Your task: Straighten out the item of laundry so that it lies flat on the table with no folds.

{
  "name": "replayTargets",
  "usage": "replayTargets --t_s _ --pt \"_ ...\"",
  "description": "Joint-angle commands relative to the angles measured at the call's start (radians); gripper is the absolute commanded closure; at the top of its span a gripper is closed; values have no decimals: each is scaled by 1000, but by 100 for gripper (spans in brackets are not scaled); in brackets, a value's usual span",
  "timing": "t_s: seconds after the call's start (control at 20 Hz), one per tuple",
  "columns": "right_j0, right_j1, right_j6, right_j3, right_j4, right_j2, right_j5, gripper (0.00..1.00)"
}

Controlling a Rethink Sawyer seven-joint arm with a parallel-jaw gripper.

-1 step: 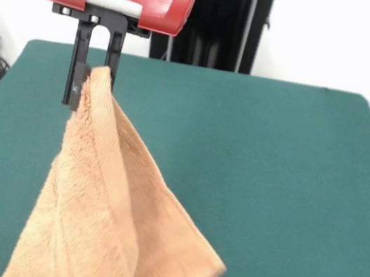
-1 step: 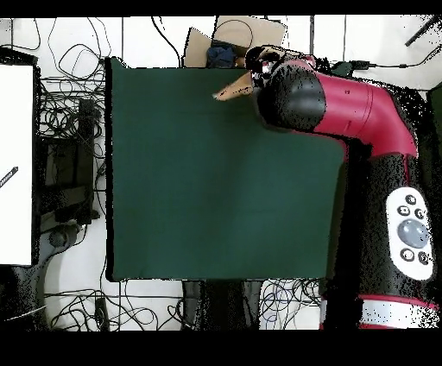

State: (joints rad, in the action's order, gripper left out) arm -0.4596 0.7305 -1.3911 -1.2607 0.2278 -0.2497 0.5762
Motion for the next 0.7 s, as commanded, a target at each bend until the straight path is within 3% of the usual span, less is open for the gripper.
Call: replayTargets --t_s 0.05,0.2,0.7 --pt "94 38 -332 -147 -12 131 2 100" --pt "121 56 -352 -177 -26 174 0 100" --pt "151 117 -412 -376 -27 238 -232 100"
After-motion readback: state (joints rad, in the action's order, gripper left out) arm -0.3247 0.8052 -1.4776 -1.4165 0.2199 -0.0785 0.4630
